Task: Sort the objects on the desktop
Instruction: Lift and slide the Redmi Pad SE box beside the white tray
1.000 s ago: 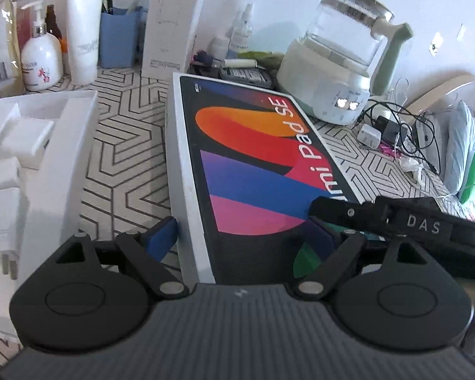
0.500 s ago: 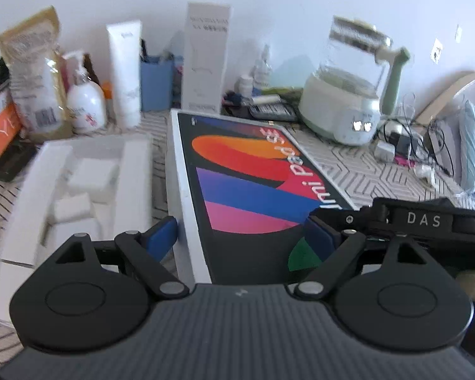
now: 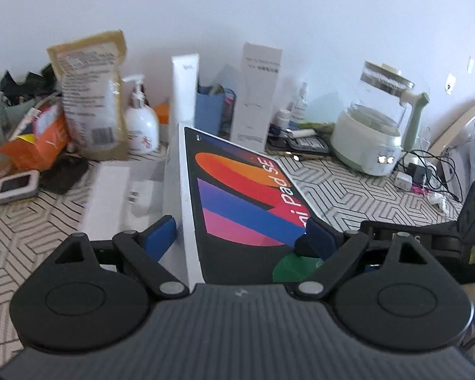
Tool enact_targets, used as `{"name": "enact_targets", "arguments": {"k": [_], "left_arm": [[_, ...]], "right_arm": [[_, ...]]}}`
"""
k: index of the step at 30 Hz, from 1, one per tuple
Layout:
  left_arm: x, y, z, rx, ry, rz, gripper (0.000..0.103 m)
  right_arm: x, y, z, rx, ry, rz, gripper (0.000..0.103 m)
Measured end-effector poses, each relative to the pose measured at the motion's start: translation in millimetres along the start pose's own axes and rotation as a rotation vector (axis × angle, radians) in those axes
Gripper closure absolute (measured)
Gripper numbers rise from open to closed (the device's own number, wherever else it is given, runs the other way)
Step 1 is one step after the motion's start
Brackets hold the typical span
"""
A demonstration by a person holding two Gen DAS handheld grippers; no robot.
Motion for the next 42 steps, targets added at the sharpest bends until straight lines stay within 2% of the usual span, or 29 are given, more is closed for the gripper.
{"name": "enact_targets", "arguments": {"k": [9,16,19,21,29,35,42], "left_arm": [[-9.9,54.4,6.7,0.058,0.001,0.073,0.015],[-6.6,94.9,4.1,0.048,-0.004,0.146,0.015],[-6.7,106.2,2.9,0.052,-0.003,0.168,0.015],[-9.2,108.2,2.2,0.035,0.005,0.174,0.015],[-12.6,108.9,1.4,0.029,0.006,0.150,0.014],[-27.4,119.0,-9.8,0.034,0.063,0.178,0.014],[-29.4,115.9,-4.7,0.029,0.052,0.149,0.014]], "right_arm": [[-17.9,44.4,-30.2,-0.038,0.041,0.104,0.017],[-24.2,73.5,-46.2,-0.045,0.053,0.190,0.018],[-25.8,77.1,-52.5,-0.031,0.082,0.172,0.018],[-29.6,77.2,-56.9,-0.037,0.104,0.174,0.018],[-31.9,79.3,-55.7,-0.067,0.082,0.192,0.018],[-28.7,88.7,-54.6,-0.044,0.060,0.204,0.018],[-34.5,89.1,-54.6,-0.061,0.064,0.237,0.018]]}}
Point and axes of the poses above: each gripper's, at about its wrist camera, not at the fingertips, and z roughly against the way its jaws point, y to its left, x to its top, the point moved 9 cm from there along -z, roughly the way its jaws point, and after that the axes turned 4 degrees about x, right-handed, at the moved point
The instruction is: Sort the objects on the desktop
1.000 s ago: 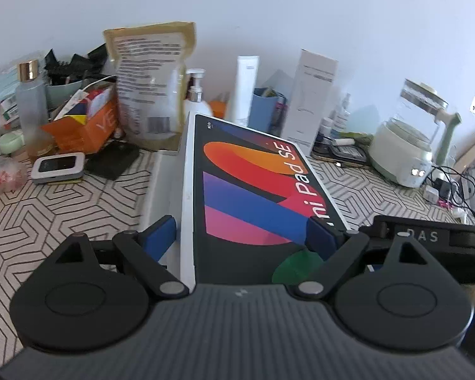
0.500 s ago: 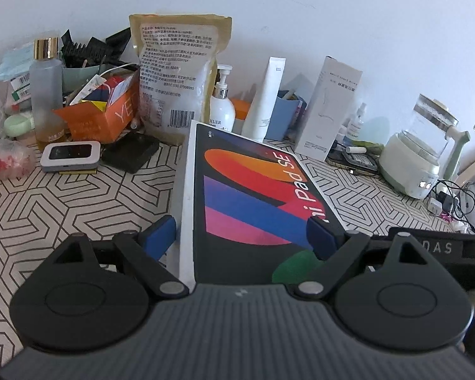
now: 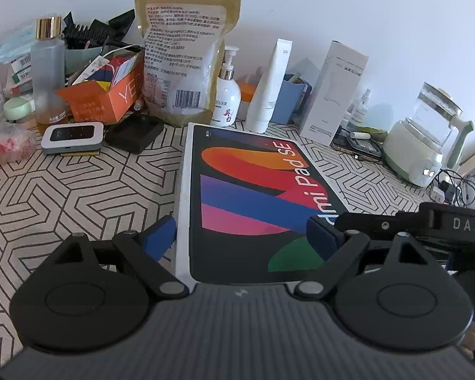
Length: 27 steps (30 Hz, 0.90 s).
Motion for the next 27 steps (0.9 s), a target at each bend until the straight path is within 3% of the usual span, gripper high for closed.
{"name": "enact_targets", "arguments": {"k": [8,13,17,22,27], "left_arm": [[-8.4,0.6,-2.8,0.011,0.018,-0.032,0.014],[9.4,15.9,-8.2,-0.078,0.084,0.081,0.014],[26.7,33.1,-31.7,-0.065,0.143,0.112,0.014],[30.7,45.5,-76.9,-0.089,0.266,0.164,0.015],[31.9,34.5,-94.2,-0.148,0.270,0.114,0.017]], "right_arm": [[-2.2,-1.8,-2.1,-0.005,0.016,0.010,0.018],[18.6,-12.0,-9.0,0.005,0.037,-0.022,0.018],[43.1,-27.9,-23.7,-0.030,0.055,-0.038,0.018],[58.7,-46.1,-57.2,-0.015,0.127,-0.102,0.018],[61.4,-49.3,-80.0,0.001,0.161,-0.096,0.023]]}}
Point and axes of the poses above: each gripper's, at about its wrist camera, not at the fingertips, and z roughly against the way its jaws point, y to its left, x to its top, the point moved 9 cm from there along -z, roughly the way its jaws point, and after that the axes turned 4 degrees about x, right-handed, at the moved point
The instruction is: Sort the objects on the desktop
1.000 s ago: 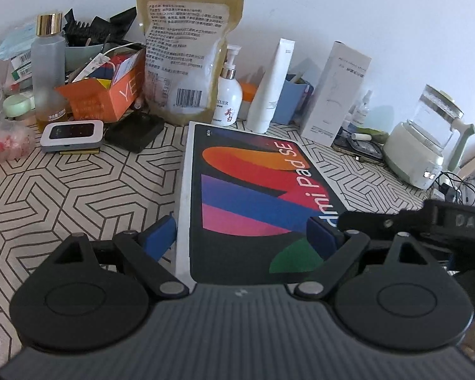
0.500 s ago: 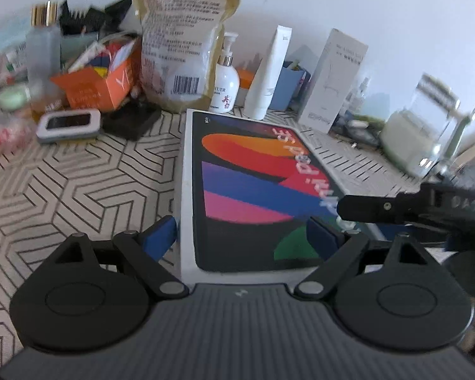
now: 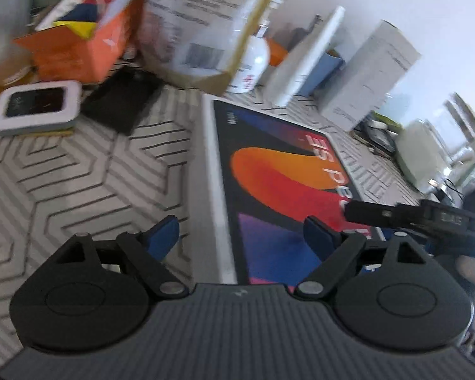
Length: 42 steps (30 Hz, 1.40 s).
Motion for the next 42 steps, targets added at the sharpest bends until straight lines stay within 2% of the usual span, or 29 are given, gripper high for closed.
{"name": "enact_targets", "arguments": {"k": [4,12,15,27,32,34,42], "left_arm": [[1.6,-10.6,-0.1,-0.007,-0.046,-0.063,0.018],[-0.9,-19.7,30.9,-0.003,-0.166,-0.105,0.018],[-1.9,-20.6,41.0,0.002,-0.196,-0.113,0.018],[-8.7,-17.5,35.6,0.025,-0.181,-0.103,0.017],[-4.5,-26.0,29.0,0.000,-0.143,-0.102,0.017],[-5.3,-26.4,24.7,0.022,-0.127,-0.117,0.017],[-4.5,-21.8,16.9,0.038,-0.124,-0.089,0.017]], "right_arm": [[-0.4,2.3,3.2,-0.004,-0.038,0.034,0.027],[-0.2,20.0,29.2,0.071,-0.106,0.104,0.027],[-6.2,23.8,32.3,0.077,-0.101,0.113,0.027],[-15.8,15.7,33.4,0.125,-0.102,0.055,0.027],[-23.6,8.9,26.5,0.023,-0.057,0.082,0.028],[-27.1,5.6,22.6,-0.001,-0.048,0.092,0.029],[-22.9,3.3,22.5,0.028,-0.065,0.056,0.030]]}}
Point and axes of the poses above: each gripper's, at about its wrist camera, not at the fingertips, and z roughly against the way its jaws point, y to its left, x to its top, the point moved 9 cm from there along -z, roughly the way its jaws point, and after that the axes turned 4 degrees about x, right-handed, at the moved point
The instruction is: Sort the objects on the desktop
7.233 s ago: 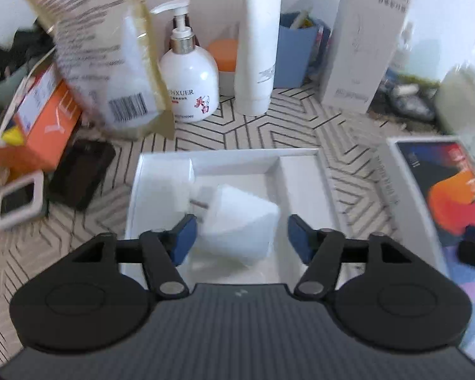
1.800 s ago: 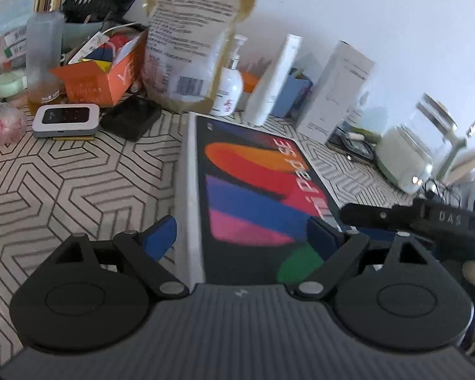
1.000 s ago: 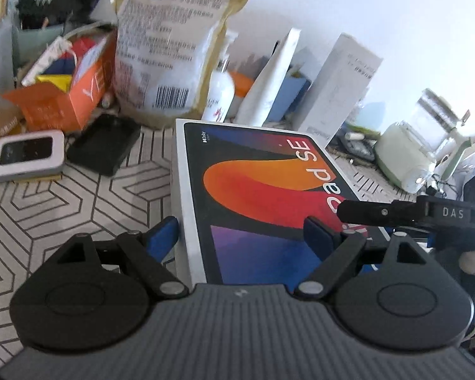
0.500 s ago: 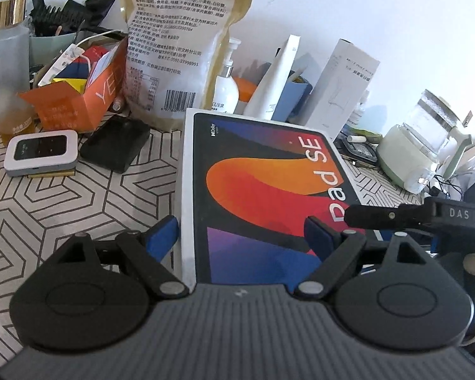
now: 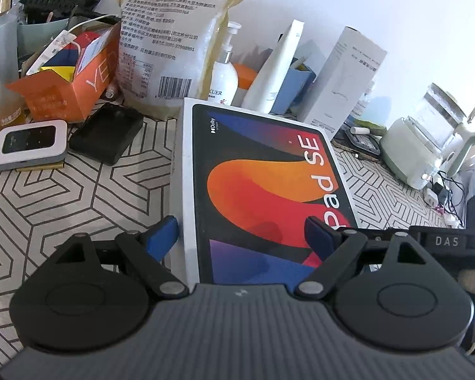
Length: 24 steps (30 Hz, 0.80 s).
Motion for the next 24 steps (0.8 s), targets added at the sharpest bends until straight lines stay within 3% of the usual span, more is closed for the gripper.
{"name": "enact_targets", "arguments": {"k": [4,8,15,24], "left_arm": [[2.4,-0.1,-9.7,0.027,0.035,-0.016,0.017],[-2.8,13.4,-3.7,0.020,0.040,0.041,0.017],[-26.7,13.0,-0.9,-0.084,0.078,0.114,0.015],[-8.4,8.0,10.0,-0.097,0.047,0.124,0.015]], "right_arm": [[6.7,-0.2,-3.9,-0.007,-0.011,-0.010,0.030],[7.9,-3.0,-8.4,-0.023,0.029,0.006,0.029],[-6.6,-6.8,-3.3,0.046,0.077,-0.055,0.028],[-1.8,-5.3,10.1,0.132,0.057,-0.111,0.028]]}}
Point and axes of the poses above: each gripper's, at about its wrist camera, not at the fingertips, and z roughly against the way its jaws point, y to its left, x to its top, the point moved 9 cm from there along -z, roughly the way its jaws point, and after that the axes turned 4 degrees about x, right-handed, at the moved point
